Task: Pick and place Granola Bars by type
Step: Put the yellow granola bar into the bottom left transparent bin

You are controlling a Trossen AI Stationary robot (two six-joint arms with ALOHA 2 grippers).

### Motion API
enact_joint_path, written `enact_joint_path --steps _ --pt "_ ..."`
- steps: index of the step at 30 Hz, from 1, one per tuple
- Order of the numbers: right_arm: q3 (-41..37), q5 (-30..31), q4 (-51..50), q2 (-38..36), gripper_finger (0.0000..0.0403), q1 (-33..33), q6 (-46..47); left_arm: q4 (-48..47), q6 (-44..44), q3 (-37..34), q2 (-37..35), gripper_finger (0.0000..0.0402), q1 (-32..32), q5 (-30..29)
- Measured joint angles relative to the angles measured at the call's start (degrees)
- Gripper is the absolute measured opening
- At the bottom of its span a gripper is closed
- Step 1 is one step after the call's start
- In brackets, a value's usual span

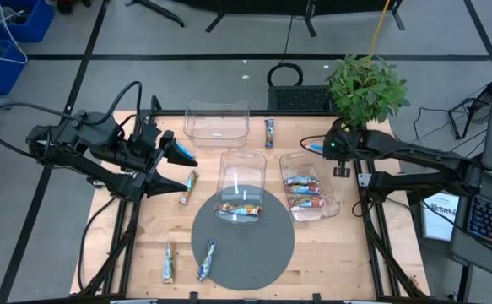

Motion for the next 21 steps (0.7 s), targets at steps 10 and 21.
enact_joint_path --steps 10,21 --pt "9.62 1.5 -7.35 0.05 0.0 1.92 2.37 -0.54 2.76 0.0 0.0 0.0367 0.0 -0.63" --pt "21.04 1.39 -13.81 2.25 0.0 9.33 14.8 -1.85 7.49 0.02 0.0 0.0367 0.0 -10.13"
